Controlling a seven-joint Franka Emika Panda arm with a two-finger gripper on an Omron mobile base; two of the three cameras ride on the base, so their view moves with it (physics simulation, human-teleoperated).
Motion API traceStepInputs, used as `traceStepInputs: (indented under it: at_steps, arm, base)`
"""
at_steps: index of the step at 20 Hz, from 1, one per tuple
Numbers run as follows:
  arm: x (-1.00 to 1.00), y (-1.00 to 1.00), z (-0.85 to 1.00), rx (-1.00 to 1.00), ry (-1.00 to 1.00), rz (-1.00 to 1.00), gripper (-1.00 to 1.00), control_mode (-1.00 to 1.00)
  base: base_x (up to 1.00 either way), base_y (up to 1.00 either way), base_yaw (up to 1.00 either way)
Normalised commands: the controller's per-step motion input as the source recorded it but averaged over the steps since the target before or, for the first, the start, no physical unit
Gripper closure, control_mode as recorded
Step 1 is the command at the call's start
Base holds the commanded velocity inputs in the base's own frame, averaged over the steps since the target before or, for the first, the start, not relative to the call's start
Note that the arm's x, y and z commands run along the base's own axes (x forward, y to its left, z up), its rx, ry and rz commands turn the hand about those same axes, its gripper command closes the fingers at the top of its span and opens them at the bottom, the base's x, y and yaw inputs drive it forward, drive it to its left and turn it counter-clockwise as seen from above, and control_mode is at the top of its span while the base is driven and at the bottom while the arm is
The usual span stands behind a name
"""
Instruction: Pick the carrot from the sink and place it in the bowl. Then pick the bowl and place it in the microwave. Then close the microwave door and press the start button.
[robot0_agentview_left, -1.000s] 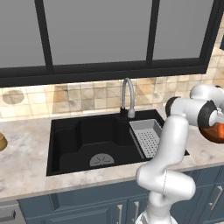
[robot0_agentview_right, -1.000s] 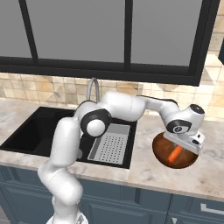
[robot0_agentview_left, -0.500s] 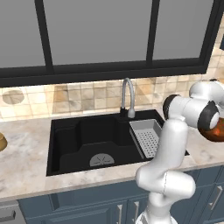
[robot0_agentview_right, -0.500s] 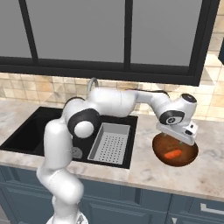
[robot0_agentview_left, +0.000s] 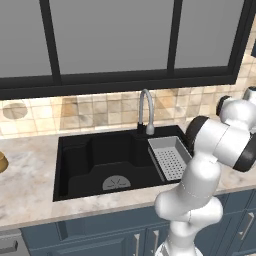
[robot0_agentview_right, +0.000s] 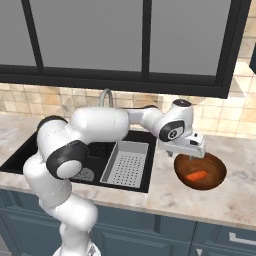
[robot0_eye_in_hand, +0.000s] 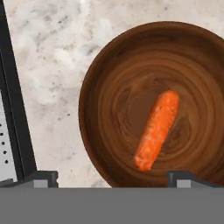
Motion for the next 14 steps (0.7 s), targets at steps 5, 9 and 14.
traceStepInputs:
  at_steps: [5,9,14]
  arm:
    - [0.02,0.18,-0.31,-0.16,0.09,0.15,-1.0,-1.0]
    - [0.1,0.0,-0.07,-0.1,0.08,0.11,-1.0,-1.0]
    - [0.01,-0.15,-0.11,-0.04,0.06,0.1,-1.0,-1.0]
  base:
    - [0.0,0.0,0.0]
    - [0.0,0.0,0.0]
    - [0.0,0.0,0.0]
